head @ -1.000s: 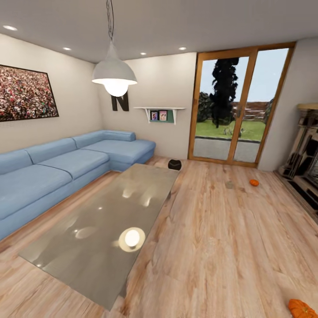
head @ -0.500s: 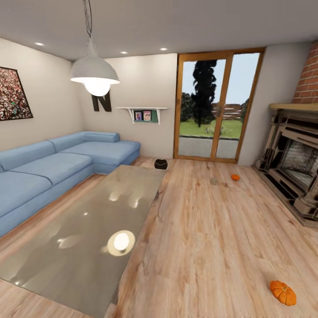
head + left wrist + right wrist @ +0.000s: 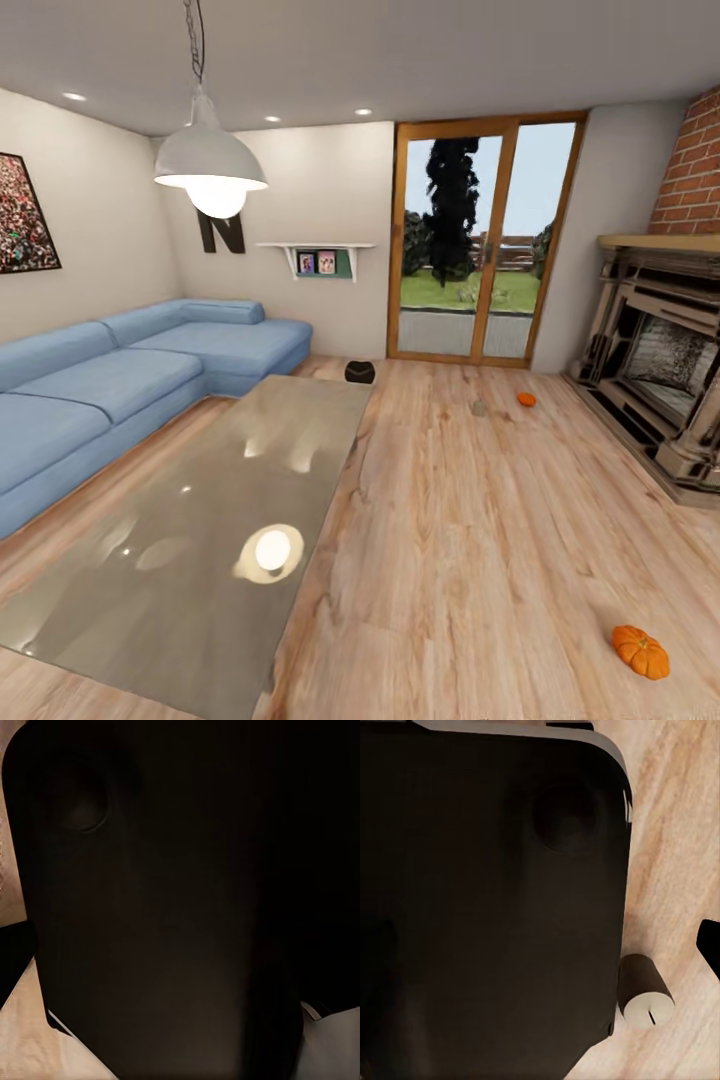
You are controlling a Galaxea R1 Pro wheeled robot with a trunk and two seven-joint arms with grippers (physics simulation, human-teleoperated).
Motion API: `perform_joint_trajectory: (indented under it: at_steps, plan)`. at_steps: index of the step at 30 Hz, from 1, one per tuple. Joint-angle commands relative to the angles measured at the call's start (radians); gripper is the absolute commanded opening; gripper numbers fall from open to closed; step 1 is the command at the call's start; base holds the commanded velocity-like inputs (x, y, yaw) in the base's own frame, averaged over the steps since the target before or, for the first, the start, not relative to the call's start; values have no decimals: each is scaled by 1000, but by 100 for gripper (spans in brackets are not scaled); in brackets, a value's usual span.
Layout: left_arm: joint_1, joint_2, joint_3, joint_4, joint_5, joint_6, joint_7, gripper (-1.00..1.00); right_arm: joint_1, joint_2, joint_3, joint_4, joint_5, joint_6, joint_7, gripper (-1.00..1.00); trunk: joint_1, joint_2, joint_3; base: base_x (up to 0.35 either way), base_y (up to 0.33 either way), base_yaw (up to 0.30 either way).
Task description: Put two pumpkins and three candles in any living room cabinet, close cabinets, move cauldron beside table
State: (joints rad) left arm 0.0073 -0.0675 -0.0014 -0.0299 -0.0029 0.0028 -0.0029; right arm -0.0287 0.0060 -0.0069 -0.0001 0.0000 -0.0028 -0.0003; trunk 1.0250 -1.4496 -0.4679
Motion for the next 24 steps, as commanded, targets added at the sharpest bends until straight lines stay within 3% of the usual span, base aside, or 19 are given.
perform_joint_trajectory:
  at_steps: [1,24]
  plan:
    - [1,0,0,-2,0,0,0,100,0,0,-1,0,0,0,0,100,0,0,0,0,4,-220]
    - [0,-1,1,1,0,2,0,100,-1,0,-1,0,-1,0,-1,100,0,0,13,0,0,-217]
